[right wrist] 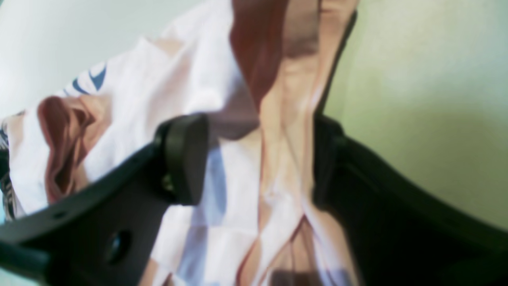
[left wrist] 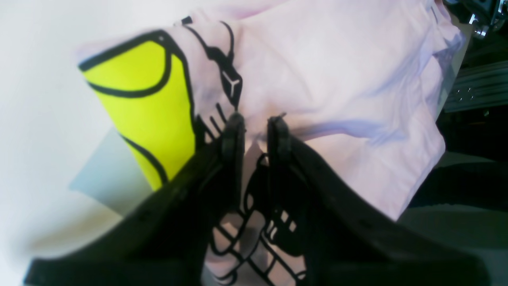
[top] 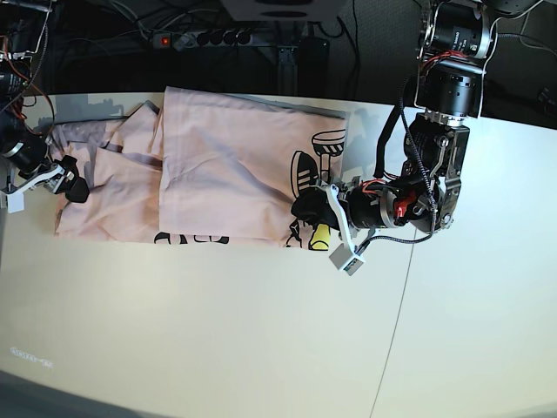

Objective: Fold the T-shirt properly
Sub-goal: 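Pull the shirt edge with the left gripper to flip the fold over, then drag the folded shirt with the right gripper toward the left gripper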

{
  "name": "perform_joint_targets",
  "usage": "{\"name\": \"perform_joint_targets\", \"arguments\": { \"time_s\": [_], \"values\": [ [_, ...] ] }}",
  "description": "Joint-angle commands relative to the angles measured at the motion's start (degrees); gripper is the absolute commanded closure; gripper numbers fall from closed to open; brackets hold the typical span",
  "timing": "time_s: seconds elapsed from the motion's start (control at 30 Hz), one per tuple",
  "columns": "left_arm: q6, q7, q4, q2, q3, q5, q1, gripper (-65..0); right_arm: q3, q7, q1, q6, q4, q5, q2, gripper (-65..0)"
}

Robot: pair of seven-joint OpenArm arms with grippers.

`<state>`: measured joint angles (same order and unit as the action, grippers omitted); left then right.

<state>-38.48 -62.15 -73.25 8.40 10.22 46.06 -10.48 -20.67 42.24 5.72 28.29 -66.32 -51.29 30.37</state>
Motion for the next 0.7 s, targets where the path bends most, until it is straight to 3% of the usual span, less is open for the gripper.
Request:
{"name": "perform_joint_targets", "arguments": {
  "time_s": [0.0, 0.07, 0.2, 0.33, 0.5, 0.67],
  "values": [
    [-1.52, 0.68, -0.72, 0.04, -0.11, 0.79, -1.27, -11.3, 1.44, 4.48, 0.33, 4.52, 0.07, 1.53, 0.09, -38.7],
    [-1.52, 0.68, -0.72, 0.04, -0.11, 0.79, -1.27, -11.3, 3.04, 4.07, 0.33, 4.5, 0.07, 1.55, 0.09, -36.6],
    [-1.52, 0.66, -0.72, 0.07, -0.11, 0.76, -1.27, -11.3, 4.28, 3.82, 0.33, 4.5, 0.07, 1.66, 0.09, -23.8],
    [-1.52, 0.63, -0.72, 0.22, -0.11, 1.31, -1.46, -11.3, 4.28, -1.2, 0.33, 4.5, 0.07, 6.43, 0.09, 0.0],
    [-1.52, 0.07, -0.72, 0.17, -0.11, 4.59, -2.45, -11.3, 4.28, -6.05, 0.33, 4.5, 0.07, 11.74, 0.09, 0.0],
    [-1.52, -5.05, -0.72, 0.2, -0.13, 10.78, -4.74, -11.3, 4.0, -6.67, -0.26, 4.44, 0.07, 14.84, 0.61, 0.0]
  ]
}}
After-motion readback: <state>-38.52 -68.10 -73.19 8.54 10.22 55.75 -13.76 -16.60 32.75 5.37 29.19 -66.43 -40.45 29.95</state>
